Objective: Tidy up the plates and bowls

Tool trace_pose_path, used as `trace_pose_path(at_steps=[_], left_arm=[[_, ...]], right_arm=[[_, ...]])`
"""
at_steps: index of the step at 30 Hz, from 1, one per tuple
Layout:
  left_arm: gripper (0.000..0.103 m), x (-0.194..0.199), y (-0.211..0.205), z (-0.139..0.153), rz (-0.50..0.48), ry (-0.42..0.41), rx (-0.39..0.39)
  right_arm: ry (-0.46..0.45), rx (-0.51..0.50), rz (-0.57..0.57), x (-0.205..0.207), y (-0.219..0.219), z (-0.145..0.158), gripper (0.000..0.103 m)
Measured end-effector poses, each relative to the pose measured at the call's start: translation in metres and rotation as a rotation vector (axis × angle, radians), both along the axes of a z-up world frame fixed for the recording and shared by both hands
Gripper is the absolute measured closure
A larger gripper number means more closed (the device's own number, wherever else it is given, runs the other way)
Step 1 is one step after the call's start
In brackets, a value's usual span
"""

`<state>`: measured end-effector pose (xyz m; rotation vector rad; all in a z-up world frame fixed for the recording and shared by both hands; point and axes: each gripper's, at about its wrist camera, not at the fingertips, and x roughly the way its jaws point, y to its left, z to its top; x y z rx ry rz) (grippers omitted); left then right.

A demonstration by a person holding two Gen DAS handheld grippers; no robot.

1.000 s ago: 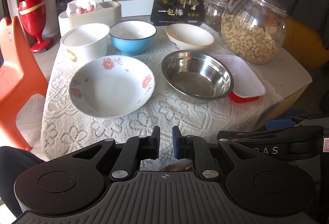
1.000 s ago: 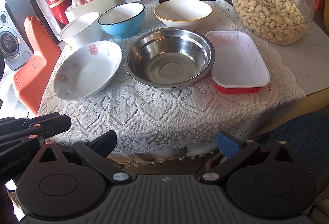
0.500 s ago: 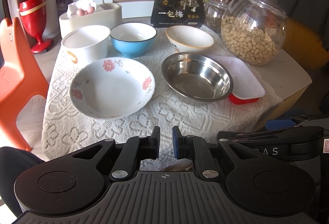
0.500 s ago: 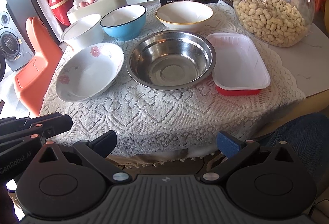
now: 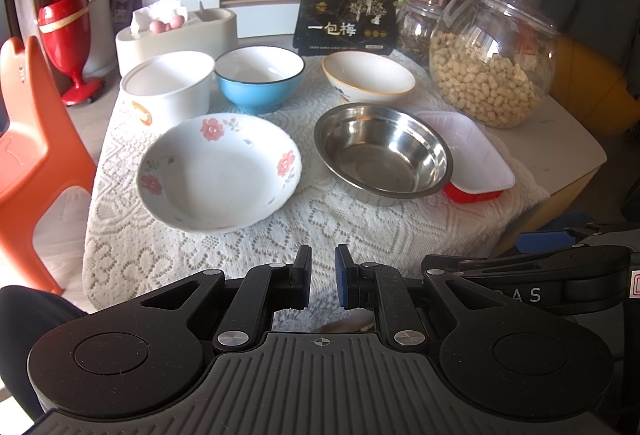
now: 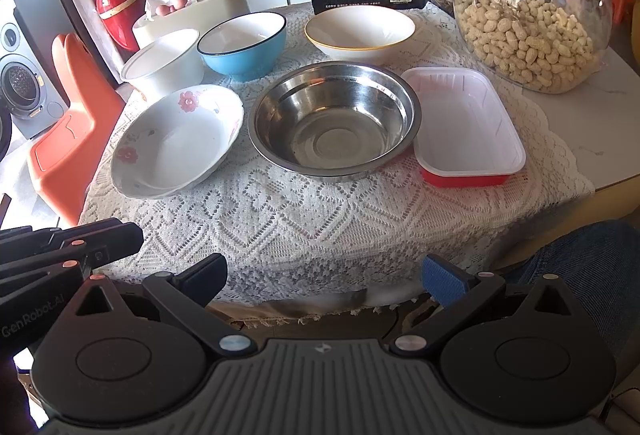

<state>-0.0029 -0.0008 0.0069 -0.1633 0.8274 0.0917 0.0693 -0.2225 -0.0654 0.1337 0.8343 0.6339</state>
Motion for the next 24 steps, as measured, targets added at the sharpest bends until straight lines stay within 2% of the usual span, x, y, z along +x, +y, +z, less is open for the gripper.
trace_pose_path(at_steps=[24], left_arm=[[0.088,0.0042,0.0038,-0.0009,0.023,0.014,-0.003]], right_arm=[[0.009,0.03,-0.001,0.0044,-0.0059,-0.0025,0.0]])
